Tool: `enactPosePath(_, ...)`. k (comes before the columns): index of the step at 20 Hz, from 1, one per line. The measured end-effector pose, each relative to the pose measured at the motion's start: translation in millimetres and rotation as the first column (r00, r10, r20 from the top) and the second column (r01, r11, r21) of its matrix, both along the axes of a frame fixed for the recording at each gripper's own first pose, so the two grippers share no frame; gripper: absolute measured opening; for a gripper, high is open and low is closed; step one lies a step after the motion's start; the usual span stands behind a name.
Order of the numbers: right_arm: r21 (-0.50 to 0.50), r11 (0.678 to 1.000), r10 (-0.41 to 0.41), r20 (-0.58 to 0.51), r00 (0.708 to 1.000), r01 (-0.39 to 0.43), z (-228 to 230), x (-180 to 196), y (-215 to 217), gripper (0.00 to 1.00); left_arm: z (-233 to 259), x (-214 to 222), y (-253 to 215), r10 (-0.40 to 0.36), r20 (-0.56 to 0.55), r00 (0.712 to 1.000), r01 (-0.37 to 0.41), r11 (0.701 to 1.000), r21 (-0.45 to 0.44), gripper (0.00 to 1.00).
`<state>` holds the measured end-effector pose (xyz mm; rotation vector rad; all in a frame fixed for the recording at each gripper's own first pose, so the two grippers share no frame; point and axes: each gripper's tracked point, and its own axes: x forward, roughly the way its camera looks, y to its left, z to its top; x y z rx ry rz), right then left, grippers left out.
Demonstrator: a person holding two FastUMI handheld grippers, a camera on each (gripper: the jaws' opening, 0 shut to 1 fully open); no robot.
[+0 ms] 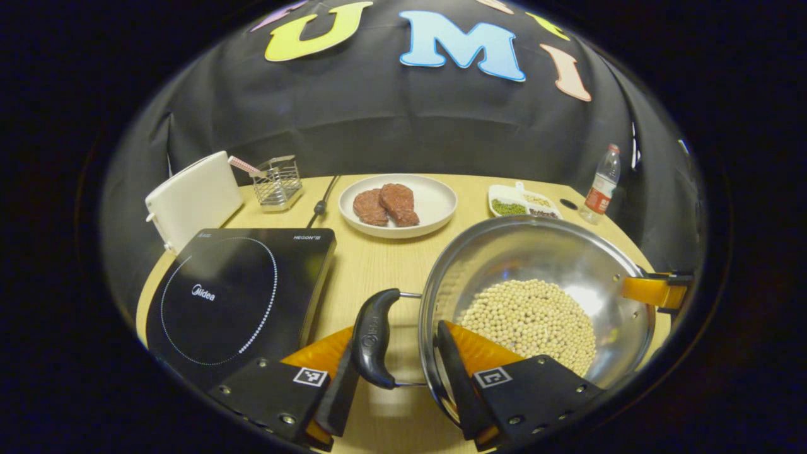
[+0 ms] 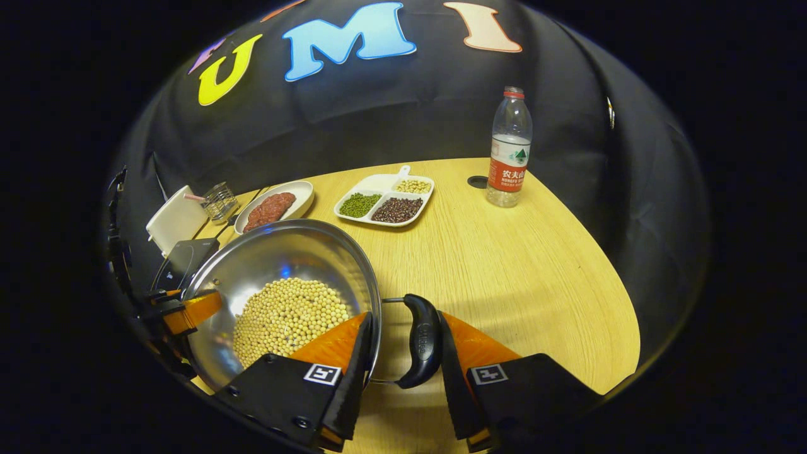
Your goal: First push the handle of the pot to place it horizontally, then grasp the pot with both hands and set it on the induction cooktop.
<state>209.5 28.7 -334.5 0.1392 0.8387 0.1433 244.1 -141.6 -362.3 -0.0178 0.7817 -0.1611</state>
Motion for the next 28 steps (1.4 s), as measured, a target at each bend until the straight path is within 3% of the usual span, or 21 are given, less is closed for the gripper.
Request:
enactPosePath(3,-0.007,1.000,-0.002,0.003,1.000,0.002,1,0,1,0.48,2,2,0,0.018,-0.001,1.000,-0.018,1.000,0.002,0.65)
enactPosePath(7,-0.055,0.998,0.008,0.010,1.000,-0.007,6,-5,2,0.48,2,0,1,0.007,-0.015,1.000,-0.008,1.000,-0.010,0.62)
enactPosePath(14,-0.054,0.997,-0.045,0.020,0.999,0.046,44,-21,19,0.48,36,-3,22,-0.040,0.024,0.999,0.041,0.999,-0.024,0.61)
enactPosePath(24,-0.026,0.997,-0.065,0.050,0.997,0.066,84,-34,79,0.50,77,6,92,-0.052,0.068,0.996,0.054,0.998,-0.024,0.61)
enactPosePath(26,-0.023,0.998,-0.057,0.051,0.997,0.059,89,-34,93,0.47,79,6,109,-0.045,0.071,0.996,0.046,0.999,-0.021,0.58)
enactPosePath(28,-0.020,0.999,-0.048,0.057,0.997,0.049,94,-32,107,0.47,81,6,125,-0.034,0.074,0.997,0.035,0.999,-0.022,0.64)
